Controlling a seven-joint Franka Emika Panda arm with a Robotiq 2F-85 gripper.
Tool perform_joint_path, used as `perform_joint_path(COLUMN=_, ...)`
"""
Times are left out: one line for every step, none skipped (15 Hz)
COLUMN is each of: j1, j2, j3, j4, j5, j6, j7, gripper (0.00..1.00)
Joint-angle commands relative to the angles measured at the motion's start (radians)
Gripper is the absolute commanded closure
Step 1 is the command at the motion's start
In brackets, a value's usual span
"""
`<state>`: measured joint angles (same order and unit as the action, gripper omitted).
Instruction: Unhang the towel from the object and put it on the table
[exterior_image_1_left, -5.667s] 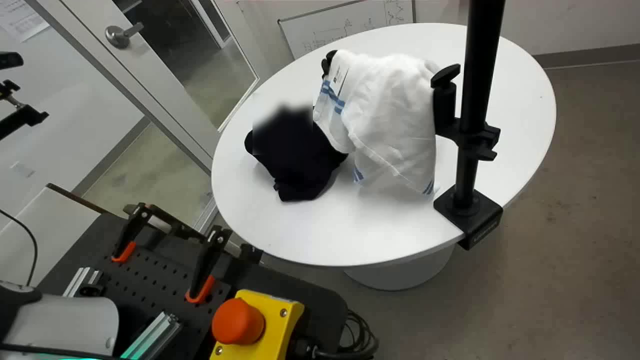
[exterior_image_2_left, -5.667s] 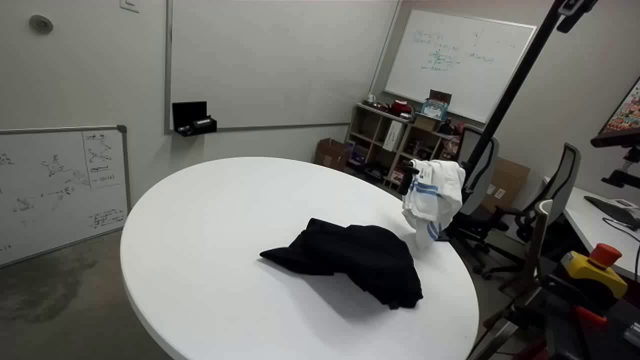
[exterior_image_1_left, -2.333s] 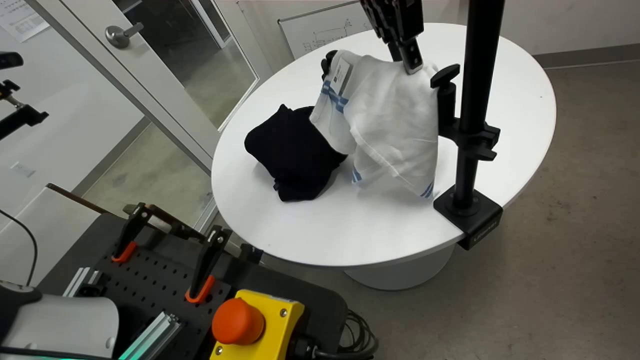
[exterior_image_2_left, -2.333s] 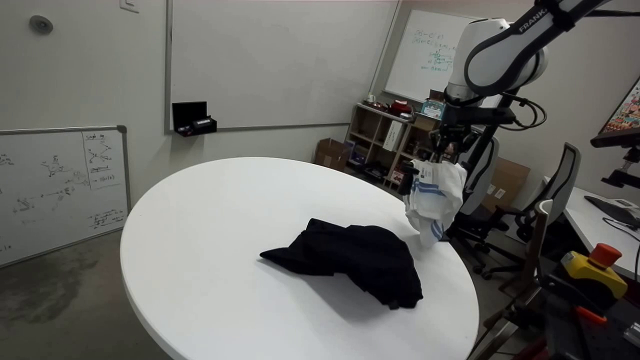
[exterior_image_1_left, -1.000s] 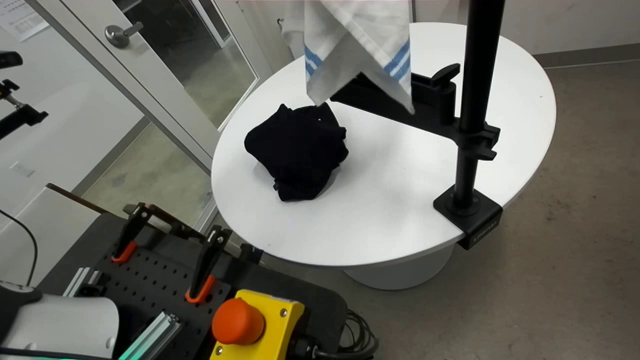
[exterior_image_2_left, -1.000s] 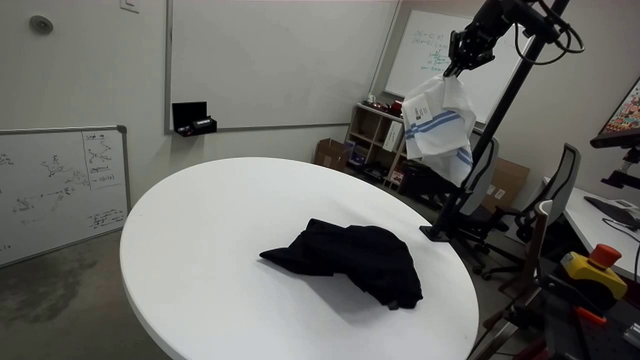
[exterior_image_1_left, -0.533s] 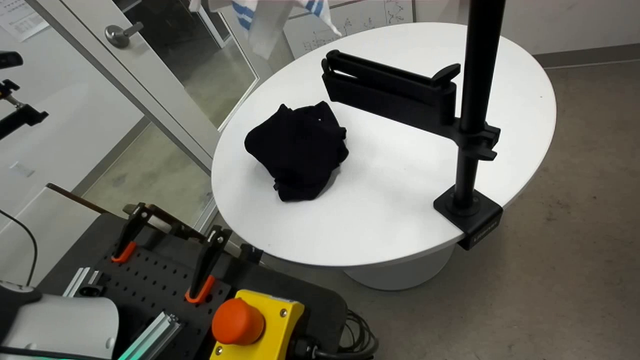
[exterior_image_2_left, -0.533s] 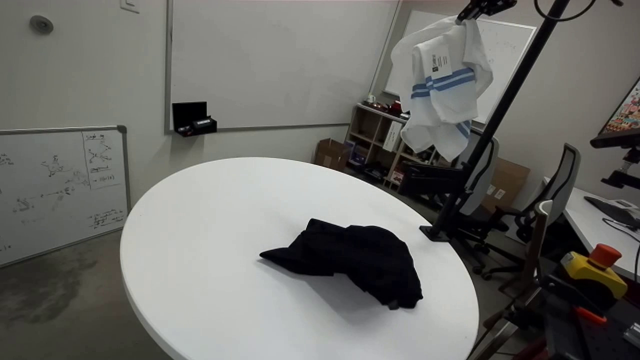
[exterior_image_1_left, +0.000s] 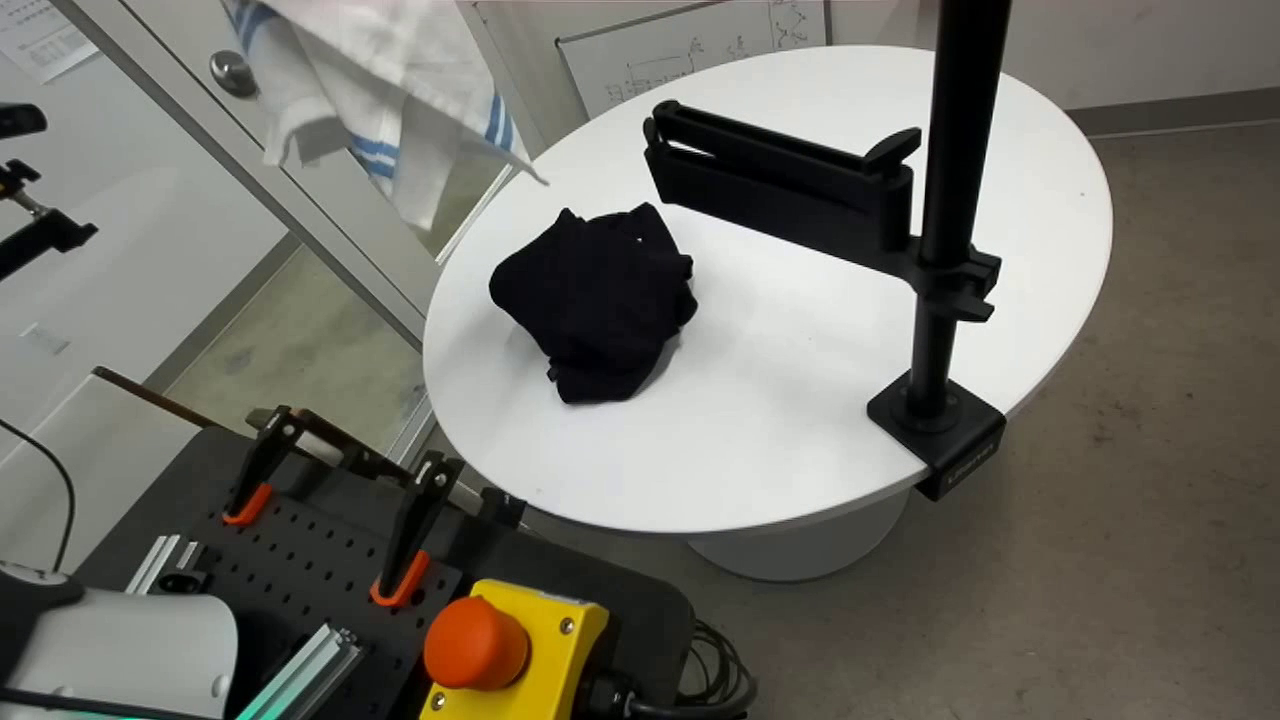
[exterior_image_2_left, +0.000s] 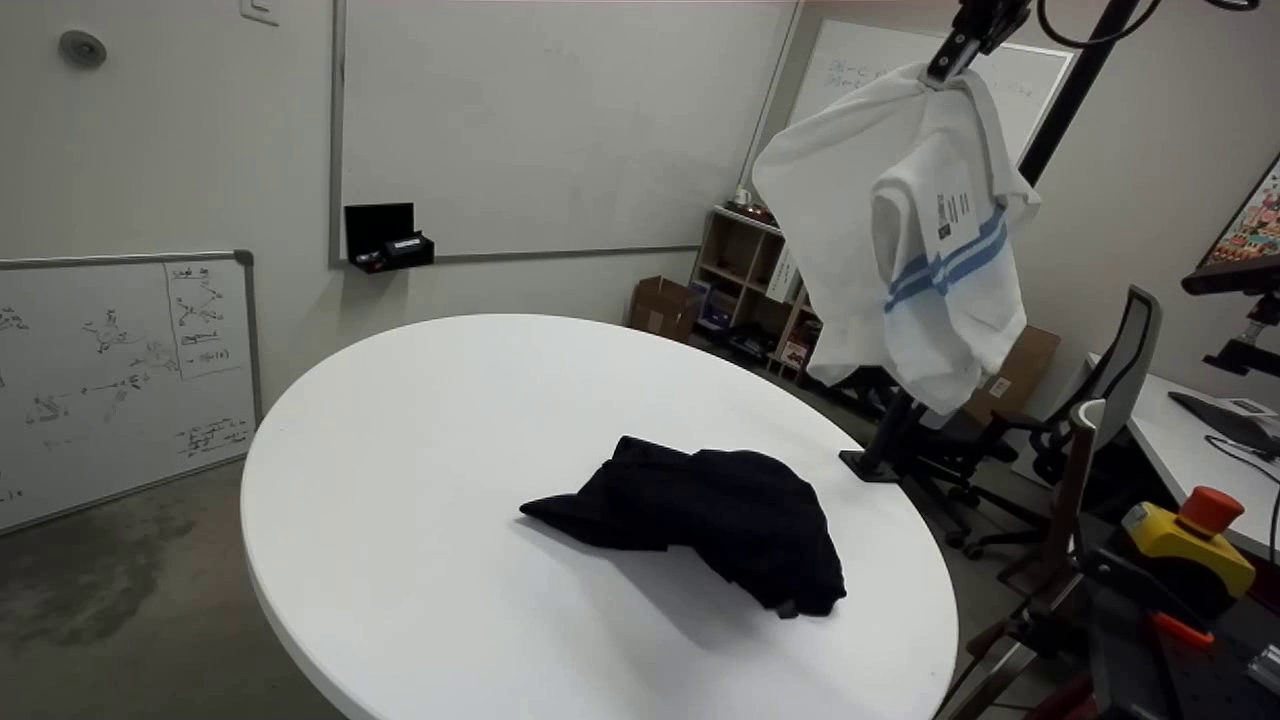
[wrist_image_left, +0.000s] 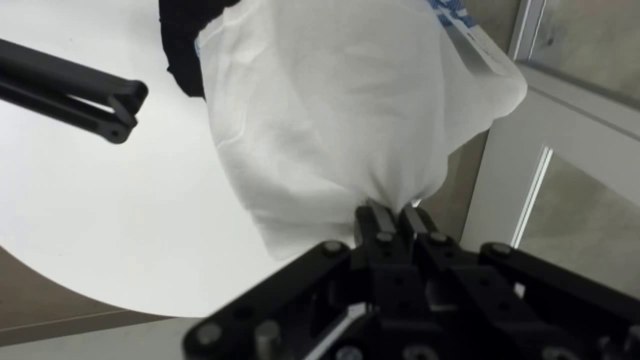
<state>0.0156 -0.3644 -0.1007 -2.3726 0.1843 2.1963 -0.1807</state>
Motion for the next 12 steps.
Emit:
perform_joint_path(j1=0.048, j2=0.014, j3=0.042, j4=-0.054, j5=-0.011, j6=-0.011, j7=-0.080, gripper=0.99)
perform_joint_path(j1=0.060, j2=0.022, j3=0.052, j4=-0.066, j5=-0.014, j6=-0.010, j7=-0.099, gripper=0.99)
perform_joint_path(j1=0.077, j2=0.030, j3=0.073, j4=-0.089, j5=-0.023, j6=0.001, j7=-0.111, gripper=0.99)
perform_joint_path(j1=0.087, j2=0.038, j3=0.085, j4=-0.101, j5=-0.031, j6=0.004, j7=-0.126, gripper=0.99)
perform_joint_path(j1=0.105, j2=0.046, j3=0.105, j4=-0.120, j5=-0.039, j6=0.009, j7=-0.142, gripper=0.99)
perform_joint_path(j1=0.117, j2=0.053, j3=0.118, j4=-0.132, j5=-0.048, j6=0.015, j7=-0.155, gripper=0.99)
perform_joint_path(j1=0.131, j2=0.060, j3=0.133, j4=-0.144, j5=-0.056, j6=0.018, j7=-0.171, gripper=0.99)
perform_joint_path(j1=0.140, j2=0.067, j3=0.144, j4=-0.153, j5=-0.067, j6=0.024, j7=-0.184, gripper=0.99)
perform_joint_path(j1=0.153, j2=0.081, j3=0.155, j4=-0.158, j5=-0.072, j6=0.030, j7=-0.195, gripper=0.99)
perform_joint_path(j1=0.162, j2=0.090, j3=0.164, j4=-0.163, j5=-0.080, j6=0.036, j7=-0.208, gripper=0.99)
perform_joint_path(j1=0.170, j2=0.098, j3=0.173, j4=-0.167, j5=-0.087, j6=0.044, j7=-0.216, gripper=0.99)
perform_joint_path(j1=0.177, j2=0.104, j3=0.179, j4=-0.172, j5=-0.092, j6=0.052, j7=-0.224, gripper=0.99)
